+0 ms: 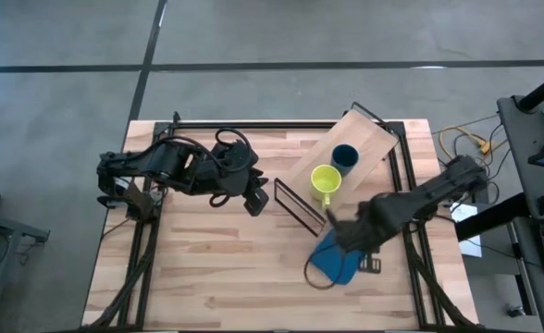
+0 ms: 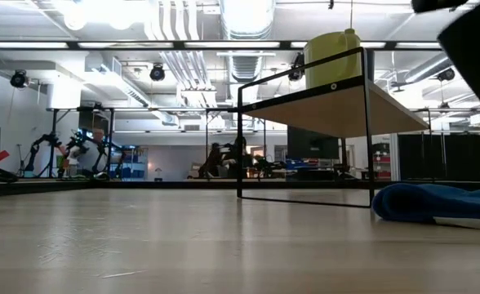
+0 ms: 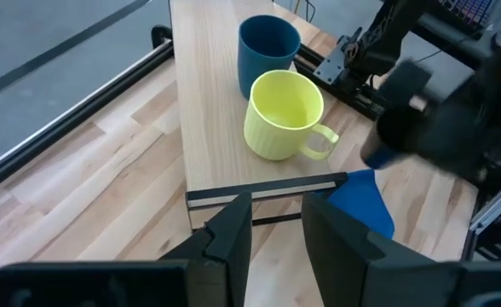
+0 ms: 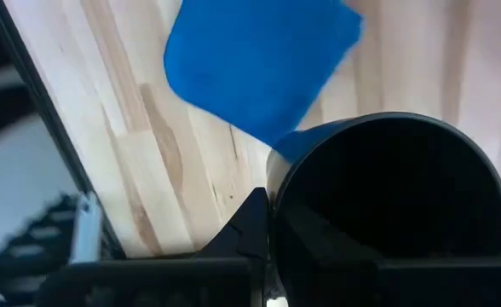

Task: Stack small to large cups/mugs on shelf
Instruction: Put the black cup on the shelf

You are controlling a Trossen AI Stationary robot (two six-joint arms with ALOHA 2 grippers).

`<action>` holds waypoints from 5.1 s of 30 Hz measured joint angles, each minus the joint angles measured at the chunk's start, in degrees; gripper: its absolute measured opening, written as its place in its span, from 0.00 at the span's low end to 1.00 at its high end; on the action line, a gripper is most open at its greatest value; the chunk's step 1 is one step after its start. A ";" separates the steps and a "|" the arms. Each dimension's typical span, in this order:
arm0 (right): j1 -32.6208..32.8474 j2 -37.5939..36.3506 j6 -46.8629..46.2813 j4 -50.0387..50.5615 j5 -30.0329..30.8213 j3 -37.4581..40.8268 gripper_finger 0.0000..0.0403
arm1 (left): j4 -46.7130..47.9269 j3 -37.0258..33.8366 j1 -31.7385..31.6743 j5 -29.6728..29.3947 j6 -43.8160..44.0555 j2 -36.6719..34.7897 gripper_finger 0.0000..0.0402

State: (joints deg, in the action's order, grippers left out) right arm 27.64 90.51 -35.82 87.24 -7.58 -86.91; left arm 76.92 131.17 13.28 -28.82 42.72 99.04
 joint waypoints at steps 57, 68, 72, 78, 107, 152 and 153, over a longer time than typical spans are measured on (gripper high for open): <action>-55.76 -25.21 35.06 2.73 16.77 -18.70 0.02 | 0.09 0.00 -1.44 -0.66 -2.69 -0.31 0.23; -66.62 -19.77 37.77 2.80 10.19 -15.70 0.02 | 0.09 -0.07 -1.44 -0.63 -2.69 -0.31 0.23; -69.38 -19.96 37.70 2.84 9.61 -12.36 0.02 | 0.09 -0.17 -1.44 -0.63 -2.69 -0.31 0.23; -70.03 -19.88 37.56 2.80 5.82 -8.40 0.02 | 0.07 -0.31 -1.62 -0.63 -2.68 -0.31 0.23; -69.13 -16.13 43.94 1.76 -0.44 -4.68 0.02 | 0.05 -0.33 -1.68 -1.56 -2.65 -0.31 0.23; -69.11 -11.12 49.39 1.02 -1.25 -6.95 0.07 | 0.05 -0.33 -1.70 -1.51 -2.67 -0.28 0.23; -69.15 -11.34 49.33 0.85 -1.20 -7.55 0.09 | 0.05 -0.33 -1.70 -1.51 -2.67 -0.28 0.23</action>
State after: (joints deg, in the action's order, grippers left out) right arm -41.51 79.17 13.51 88.09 -8.78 -94.46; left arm 76.97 130.85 11.57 -30.33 40.05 98.76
